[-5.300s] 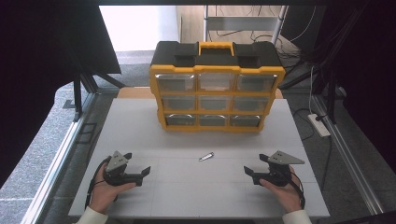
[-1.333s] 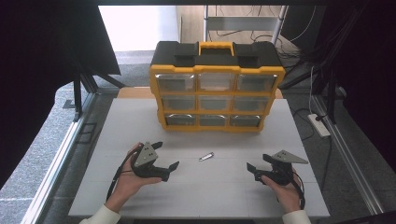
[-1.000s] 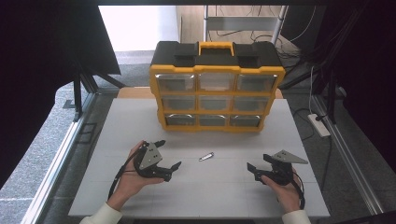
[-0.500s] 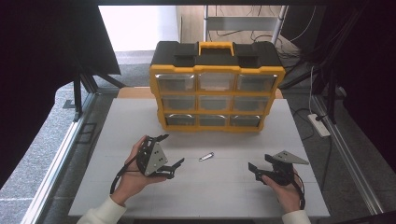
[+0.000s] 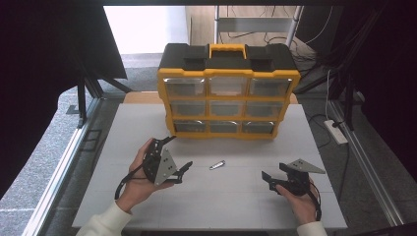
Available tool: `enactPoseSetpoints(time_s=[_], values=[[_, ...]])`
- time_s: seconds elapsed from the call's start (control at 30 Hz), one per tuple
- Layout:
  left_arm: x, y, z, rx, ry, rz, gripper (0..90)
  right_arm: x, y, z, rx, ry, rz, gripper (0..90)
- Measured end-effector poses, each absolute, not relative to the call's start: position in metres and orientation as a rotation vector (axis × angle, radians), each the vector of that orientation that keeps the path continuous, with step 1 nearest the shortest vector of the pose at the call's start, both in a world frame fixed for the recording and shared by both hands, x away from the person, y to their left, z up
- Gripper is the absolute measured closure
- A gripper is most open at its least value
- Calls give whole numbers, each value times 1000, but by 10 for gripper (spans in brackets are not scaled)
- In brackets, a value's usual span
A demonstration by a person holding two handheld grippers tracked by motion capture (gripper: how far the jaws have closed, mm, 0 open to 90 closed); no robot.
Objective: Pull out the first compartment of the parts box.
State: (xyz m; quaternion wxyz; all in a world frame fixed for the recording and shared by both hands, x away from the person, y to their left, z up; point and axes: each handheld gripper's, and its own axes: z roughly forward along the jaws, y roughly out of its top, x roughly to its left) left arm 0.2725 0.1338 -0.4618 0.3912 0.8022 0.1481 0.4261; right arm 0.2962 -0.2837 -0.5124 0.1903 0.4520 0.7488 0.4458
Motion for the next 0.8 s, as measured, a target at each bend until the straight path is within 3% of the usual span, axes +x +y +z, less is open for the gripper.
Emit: enactPoseSetpoints(time_s=[0.8], values=[[288, 131, -442, 2041, 328, 1275, 94, 296, -284, -513, 1269, 2102, 1249, 181]])
